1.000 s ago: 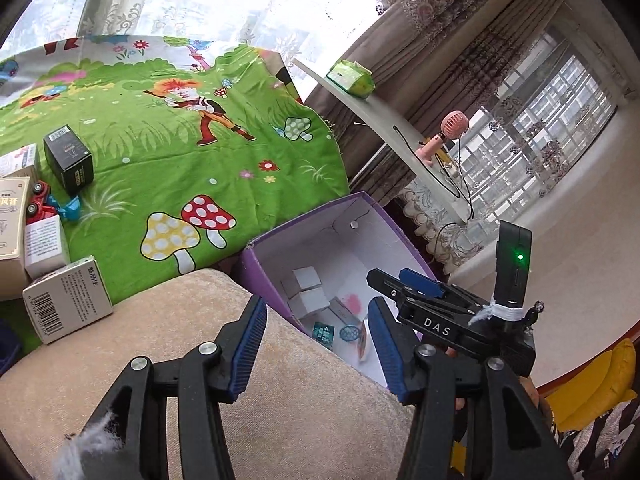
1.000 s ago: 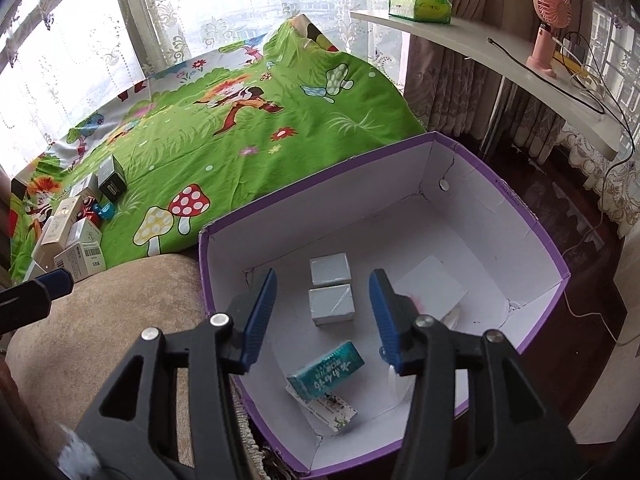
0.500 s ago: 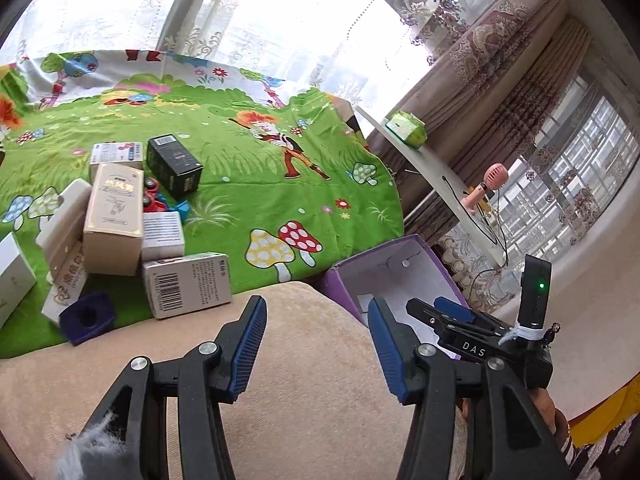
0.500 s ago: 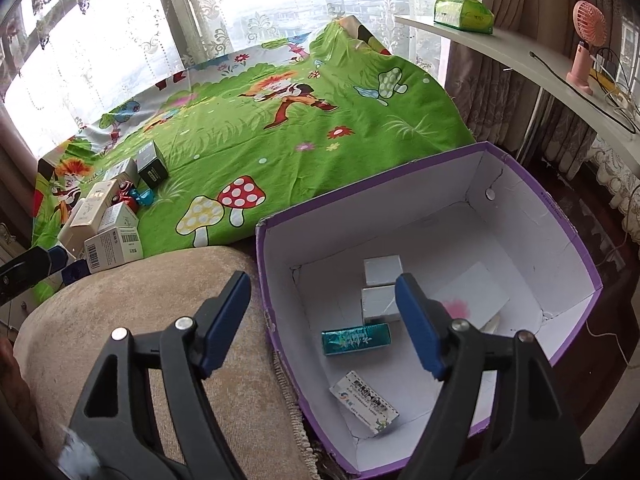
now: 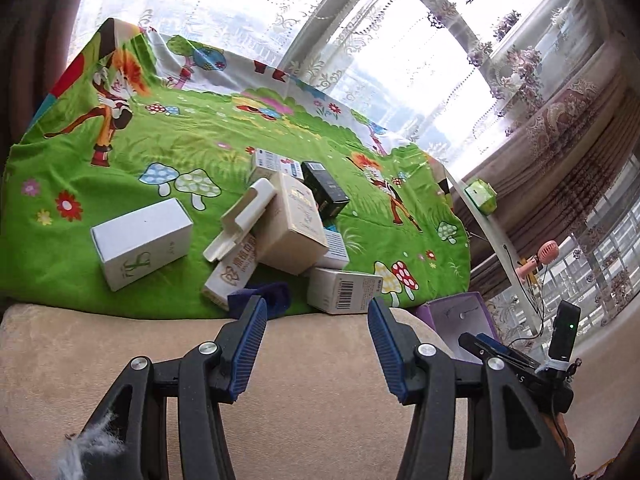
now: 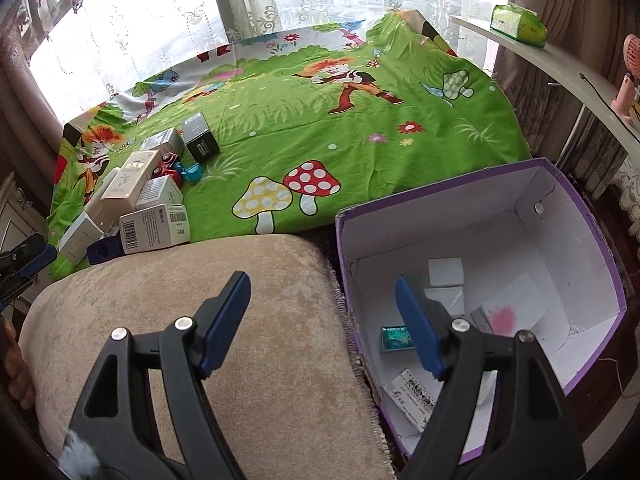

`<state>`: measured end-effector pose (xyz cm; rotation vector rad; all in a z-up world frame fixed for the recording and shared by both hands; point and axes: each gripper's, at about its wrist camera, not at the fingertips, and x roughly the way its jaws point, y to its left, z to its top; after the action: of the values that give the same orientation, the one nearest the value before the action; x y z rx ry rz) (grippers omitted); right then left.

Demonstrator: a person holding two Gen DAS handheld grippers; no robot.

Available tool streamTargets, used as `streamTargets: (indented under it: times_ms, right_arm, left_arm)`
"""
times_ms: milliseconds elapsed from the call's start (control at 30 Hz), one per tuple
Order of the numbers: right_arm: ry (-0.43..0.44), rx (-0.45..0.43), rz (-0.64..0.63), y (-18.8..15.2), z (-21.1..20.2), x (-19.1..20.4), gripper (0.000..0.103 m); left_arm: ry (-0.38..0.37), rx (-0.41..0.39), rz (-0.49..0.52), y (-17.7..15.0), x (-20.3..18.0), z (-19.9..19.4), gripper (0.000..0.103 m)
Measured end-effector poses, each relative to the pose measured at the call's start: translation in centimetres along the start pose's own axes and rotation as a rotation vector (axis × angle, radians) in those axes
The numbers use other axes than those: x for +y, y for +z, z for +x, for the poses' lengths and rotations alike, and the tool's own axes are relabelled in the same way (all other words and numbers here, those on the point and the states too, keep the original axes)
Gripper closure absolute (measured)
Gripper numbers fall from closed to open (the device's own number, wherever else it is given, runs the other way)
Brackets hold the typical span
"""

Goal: Organize rigid objects
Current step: 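Move both grippers back toward the remaining boxes on the bedspread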

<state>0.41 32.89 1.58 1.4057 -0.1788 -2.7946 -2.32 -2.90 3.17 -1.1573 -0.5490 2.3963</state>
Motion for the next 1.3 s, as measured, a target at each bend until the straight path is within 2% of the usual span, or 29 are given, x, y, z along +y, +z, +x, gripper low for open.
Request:
streamTargets:
  times_ms: [400, 533, 733, 967, 1133, 1300]
  right_arm:
    - [0.074, 0.032, -0.107, 1.3, 1.6, 5.1, 0.022]
    - [0.098, 0.037, -0.140, 1.7, 2.1, 6.8, 0.021]
    - [0.133, 0.060, -0.187, 2.4, 3.2, 9.2, 0.019]
    - [0.180, 0.094, -0.245, 3.0, 4.7, 12.3, 0.014]
    - [0.188, 0.124, -0.268, 3.6, 6.2, 13.7, 0.014]
    - [0.187, 0.161, -0.281, 4.1, 7.8, 14.7, 0.014]
  left_arm:
    - [0.162, -0.045, -0.068, 1.3, 4.9, -2.0, 0.049]
    - [0.230, -0.026, -0.069, 1.9, 5.8, -1.8, 0.048]
    - [0.347, 0.032, 0.033, 3.4, 6.0, -0.5, 0.036]
    - [0.455, 0.136, 0.213, 4.8, 6.0, 2.6, 0.033]
    - [0.491, 0.186, 0.302, 5.2, 5.9, 4.6, 0.033]
    - [0.507, 0.210, 0.327, 5.7, 6.3, 5.8, 0.033]
